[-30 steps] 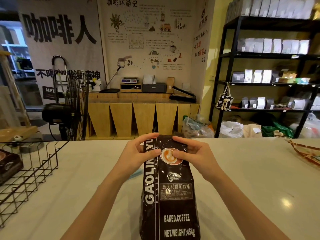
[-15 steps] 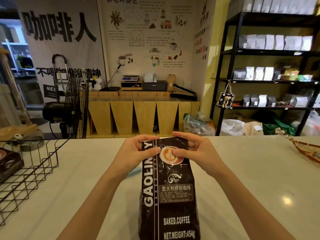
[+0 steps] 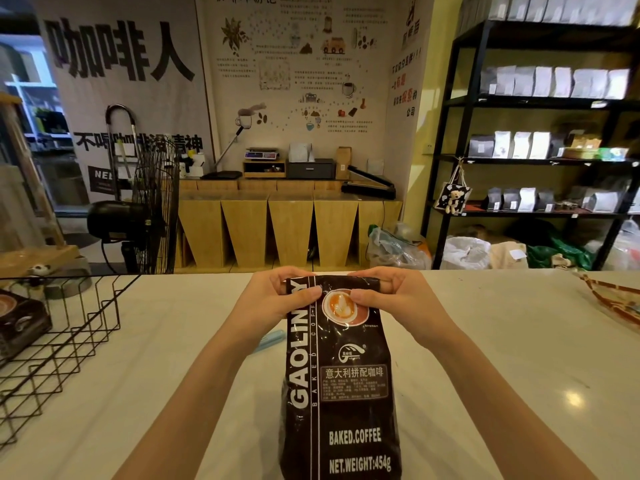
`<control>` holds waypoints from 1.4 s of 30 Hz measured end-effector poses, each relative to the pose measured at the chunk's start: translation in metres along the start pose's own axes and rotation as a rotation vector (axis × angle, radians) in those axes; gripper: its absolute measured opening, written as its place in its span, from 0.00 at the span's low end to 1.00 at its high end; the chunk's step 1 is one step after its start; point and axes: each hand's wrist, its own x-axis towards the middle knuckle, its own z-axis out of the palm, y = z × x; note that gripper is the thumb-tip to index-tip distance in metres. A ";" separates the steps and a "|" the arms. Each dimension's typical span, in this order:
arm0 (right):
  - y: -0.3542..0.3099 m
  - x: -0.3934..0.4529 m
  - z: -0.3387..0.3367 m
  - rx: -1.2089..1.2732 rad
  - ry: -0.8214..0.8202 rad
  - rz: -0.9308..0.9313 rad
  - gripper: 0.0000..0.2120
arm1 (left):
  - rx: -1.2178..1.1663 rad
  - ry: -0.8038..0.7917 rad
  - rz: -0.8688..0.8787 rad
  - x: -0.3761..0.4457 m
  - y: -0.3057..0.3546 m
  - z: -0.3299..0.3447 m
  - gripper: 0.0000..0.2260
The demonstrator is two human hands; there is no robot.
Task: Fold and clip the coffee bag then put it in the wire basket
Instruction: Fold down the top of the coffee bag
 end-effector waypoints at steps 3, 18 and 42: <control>0.000 0.000 0.000 -0.007 0.005 0.012 0.08 | -0.007 -0.005 -0.028 0.000 0.000 0.000 0.11; -0.001 0.002 -0.004 -0.086 0.028 0.012 0.11 | 0.173 0.021 -0.003 0.000 0.007 0.002 0.06; -0.002 -0.005 0.003 0.115 0.077 0.144 0.07 | -0.180 0.117 -0.105 -0.002 0.013 0.012 0.04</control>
